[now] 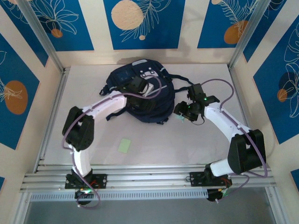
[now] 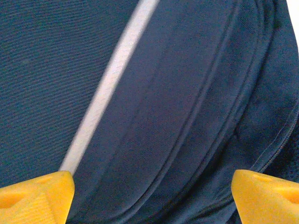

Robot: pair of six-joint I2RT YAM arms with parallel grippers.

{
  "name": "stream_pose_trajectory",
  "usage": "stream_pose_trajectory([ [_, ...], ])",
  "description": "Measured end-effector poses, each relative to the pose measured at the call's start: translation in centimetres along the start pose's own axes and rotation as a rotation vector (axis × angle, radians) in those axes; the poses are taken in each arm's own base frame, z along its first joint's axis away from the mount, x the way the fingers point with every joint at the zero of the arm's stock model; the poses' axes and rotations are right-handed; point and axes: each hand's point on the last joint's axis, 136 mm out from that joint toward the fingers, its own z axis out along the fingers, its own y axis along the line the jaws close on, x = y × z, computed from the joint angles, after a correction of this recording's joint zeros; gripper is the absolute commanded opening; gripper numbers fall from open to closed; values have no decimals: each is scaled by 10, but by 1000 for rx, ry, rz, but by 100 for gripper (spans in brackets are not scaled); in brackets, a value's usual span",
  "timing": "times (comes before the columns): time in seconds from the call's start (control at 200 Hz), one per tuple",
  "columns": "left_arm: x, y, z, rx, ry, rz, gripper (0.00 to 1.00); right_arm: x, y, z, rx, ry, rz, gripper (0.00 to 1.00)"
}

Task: Pack the student bag
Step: Open the student bag at the top-center of the table.

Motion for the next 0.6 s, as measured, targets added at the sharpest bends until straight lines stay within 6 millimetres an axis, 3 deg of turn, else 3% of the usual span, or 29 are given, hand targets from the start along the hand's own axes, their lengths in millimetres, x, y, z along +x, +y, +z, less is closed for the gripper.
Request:
stream_pose_trajectory([
  [0.22,-12,-8,32,-47,16,113,80,-15,-15,-4,-24,-13,54,53],
  [0.325,-21,-1,36,-89,0,141,69,-11,-19,-3,-34,-9,62,52],
  [0.525,-35,5,35,-117,-23,190,13,-1,-20,0,-57,13,61,50],
  [0.545,-35,5,35,-113,-22,197,0,-1,-19,0,-61,14,60,50],
  [0.6,-36,5,34,-108,-20,201,0,0,-18,-1,-71,16,59,49],
])
